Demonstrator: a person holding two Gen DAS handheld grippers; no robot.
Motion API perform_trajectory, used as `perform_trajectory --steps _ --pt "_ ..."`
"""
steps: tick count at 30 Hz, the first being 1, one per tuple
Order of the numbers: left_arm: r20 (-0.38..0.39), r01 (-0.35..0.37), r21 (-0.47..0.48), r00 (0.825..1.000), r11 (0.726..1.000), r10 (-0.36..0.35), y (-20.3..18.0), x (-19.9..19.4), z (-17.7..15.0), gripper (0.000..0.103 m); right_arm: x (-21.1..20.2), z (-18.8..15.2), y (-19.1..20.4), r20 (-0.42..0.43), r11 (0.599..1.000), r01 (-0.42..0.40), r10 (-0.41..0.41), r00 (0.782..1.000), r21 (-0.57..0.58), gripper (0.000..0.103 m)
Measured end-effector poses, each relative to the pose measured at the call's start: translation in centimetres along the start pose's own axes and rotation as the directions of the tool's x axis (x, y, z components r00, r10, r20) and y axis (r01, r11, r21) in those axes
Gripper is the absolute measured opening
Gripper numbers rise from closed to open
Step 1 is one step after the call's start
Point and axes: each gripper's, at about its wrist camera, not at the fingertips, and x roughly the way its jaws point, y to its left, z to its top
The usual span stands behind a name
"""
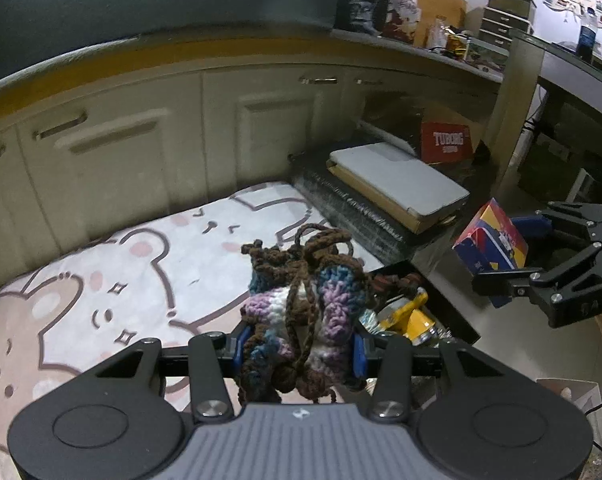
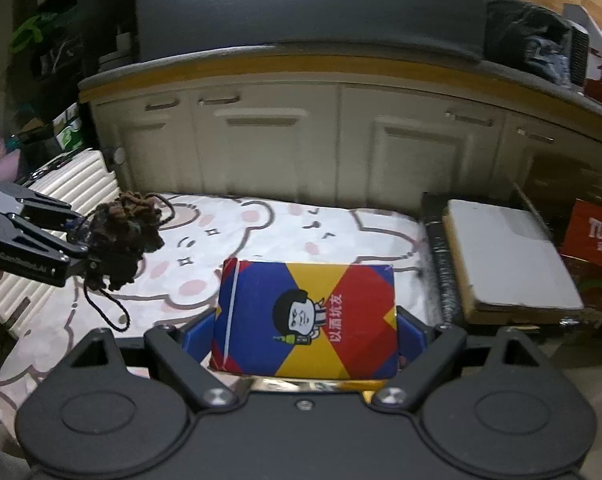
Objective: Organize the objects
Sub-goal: 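Lift the yarn pouch and card box and carry them over the black box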
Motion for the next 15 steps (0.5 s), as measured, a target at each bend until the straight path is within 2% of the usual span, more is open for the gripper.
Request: perform_trajectory --steps 9,15 --pt "0.015 0.055 0.053 0.998 0.997 -0.056 -2.4 3.1 2.6 0.047 1.1 -1.3 -2.9 -0.034 1.0 0.025 -0.025 0.999 0.002 0.09" --pt "-0.029 0.163 0.134 0.987 0.977 -0.161 -5.7 6.0 2.9 0.047 1.5 -2.2 -5.1 -0.052 0.997 0.063 -0.061 0.997 0.037 0.09"
